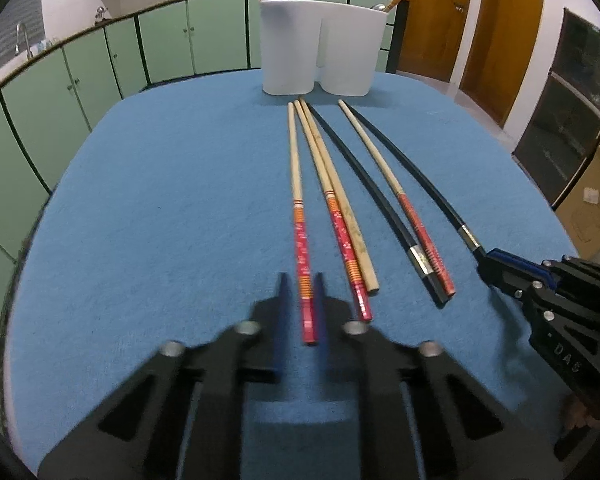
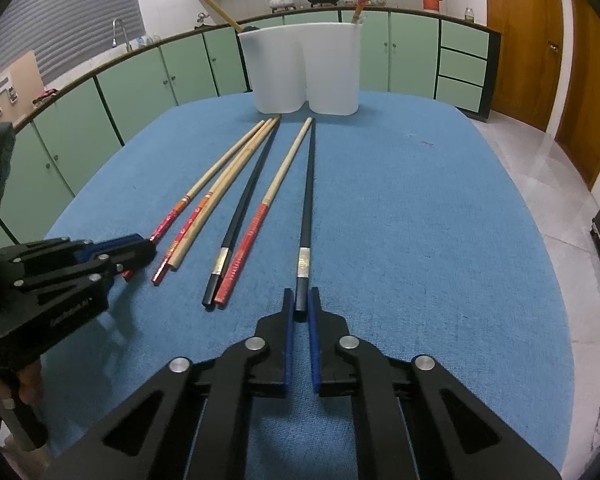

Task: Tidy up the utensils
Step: 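Close the left gripper on a red-patterned chopstick while the right closes on a black chopstick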

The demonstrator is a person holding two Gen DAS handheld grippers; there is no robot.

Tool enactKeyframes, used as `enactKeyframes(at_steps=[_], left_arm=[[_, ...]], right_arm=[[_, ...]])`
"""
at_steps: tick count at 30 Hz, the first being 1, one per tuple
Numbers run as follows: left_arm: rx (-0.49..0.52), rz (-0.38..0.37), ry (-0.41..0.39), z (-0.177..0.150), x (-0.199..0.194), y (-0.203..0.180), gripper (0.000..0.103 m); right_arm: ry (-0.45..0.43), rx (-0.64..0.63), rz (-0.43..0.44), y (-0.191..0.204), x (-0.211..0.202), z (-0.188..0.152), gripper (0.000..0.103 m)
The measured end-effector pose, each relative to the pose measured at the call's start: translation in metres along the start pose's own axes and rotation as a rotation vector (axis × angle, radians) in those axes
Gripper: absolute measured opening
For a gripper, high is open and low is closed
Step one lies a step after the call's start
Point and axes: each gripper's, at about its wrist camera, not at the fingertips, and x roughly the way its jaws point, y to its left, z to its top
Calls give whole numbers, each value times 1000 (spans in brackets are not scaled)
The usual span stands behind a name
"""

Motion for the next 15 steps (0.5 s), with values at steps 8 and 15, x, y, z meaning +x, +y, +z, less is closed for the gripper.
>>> enactKeyframes(at_steps=[8, 15], left_arm=[[7, 7, -14, 8, -13, 3, 6], [25, 30, -119, 26, -53, 4, 5]], right_arm=[[-32, 8, -12, -9, -19, 9, 6], [-111, 5, -15, -15, -51, 30, 6]])
